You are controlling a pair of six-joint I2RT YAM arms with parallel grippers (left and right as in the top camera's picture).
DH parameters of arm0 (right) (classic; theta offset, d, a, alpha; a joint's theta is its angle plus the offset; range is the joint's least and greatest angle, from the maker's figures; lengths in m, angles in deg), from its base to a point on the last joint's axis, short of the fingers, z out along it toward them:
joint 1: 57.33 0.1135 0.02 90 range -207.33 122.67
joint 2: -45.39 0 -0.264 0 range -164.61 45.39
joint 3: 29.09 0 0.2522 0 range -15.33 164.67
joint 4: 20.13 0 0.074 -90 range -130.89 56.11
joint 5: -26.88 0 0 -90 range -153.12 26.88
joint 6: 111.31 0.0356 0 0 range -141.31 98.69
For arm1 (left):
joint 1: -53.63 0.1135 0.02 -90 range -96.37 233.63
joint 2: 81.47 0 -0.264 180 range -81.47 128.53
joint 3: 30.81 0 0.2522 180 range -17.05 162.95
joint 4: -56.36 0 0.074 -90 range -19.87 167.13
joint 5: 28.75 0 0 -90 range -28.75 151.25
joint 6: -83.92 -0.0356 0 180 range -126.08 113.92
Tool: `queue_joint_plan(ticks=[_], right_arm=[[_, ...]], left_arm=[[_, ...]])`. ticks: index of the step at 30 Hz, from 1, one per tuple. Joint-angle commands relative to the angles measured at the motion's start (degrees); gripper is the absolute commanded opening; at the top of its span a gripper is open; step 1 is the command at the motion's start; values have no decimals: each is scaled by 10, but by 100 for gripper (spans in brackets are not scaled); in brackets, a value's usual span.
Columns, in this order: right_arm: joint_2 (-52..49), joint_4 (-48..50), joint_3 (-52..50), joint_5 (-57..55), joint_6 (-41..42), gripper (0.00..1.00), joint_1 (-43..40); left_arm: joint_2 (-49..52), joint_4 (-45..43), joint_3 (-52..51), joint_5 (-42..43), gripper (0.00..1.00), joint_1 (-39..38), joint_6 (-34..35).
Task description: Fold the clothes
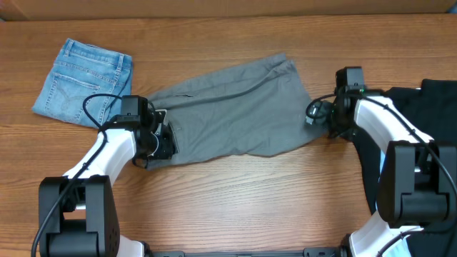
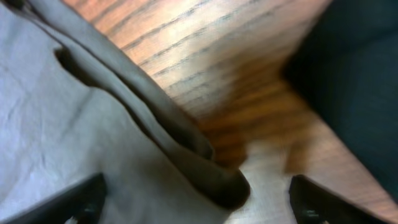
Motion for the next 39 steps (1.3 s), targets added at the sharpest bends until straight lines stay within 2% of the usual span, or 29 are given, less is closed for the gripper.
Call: queue_joint_plan(ticks=[1, 3, 4, 7, 10, 12, 15, 17, 18, 19, 24, 29, 31, 32, 35, 39], right_arm=[[-2, 43, -35, 40, 1, 66, -2], [-2, 49, -36, 79, 1, 10, -2], [-1, 45, -35, 98, 1, 4, -2], [8, 7, -32, 132, 1, 4, -2], [28, -79, -29, 124, 9, 4, -2], [45, -145, -29, 106, 38, 4, -2], [72, -241, -29, 79, 80, 4, -2], [88, -275, -29, 58, 97, 40, -2], [95, -279, -29, 51, 96, 51, -2], [103, -278, -28, 42, 96, 58, -4], [127, -215, -8, 34, 96, 70, -28], [127, -61, 2, 141, -2, 64, -29], [126, -7, 2, 144, -18, 63, -19], [124, 18, 2, 144, -28, 59, -14], [111, 78, 2, 130, -40, 58, 2], [69, 111, 2, 108, -25, 66, 9]], left_arm=[[0, -2, -23, -45, 39, 3, -9], [0, -3, -23, -57, 38, 3, -9], [0, -3, -23, -64, 38, 3, -9], [0, 4, -22, -100, 35, 4, -3], [0, 17, -20, -144, 32, 13, 14], [-1, 26, -13, -149, 33, 26, 21], [-1, 47, 10, -136, 41, 47, 21], [-1, 71, 34, -136, 45, 56, 21], [-1, 83, 47, -136, 47, 59, 21], [-1, 94, 63, -133, 49, 59, 21], [-1, 122, 126, -86, 58, 58, -2], [-1, 118, 149, -49, 73, 58, -7], [-1, 110, 149, -33, 75, 58, -7], [-1, 107, 149, -25, 75, 58, -7], [-1, 99, 149, -3, 75, 59, -7], [-1, 104, 148, 11, 75, 59, -7]])
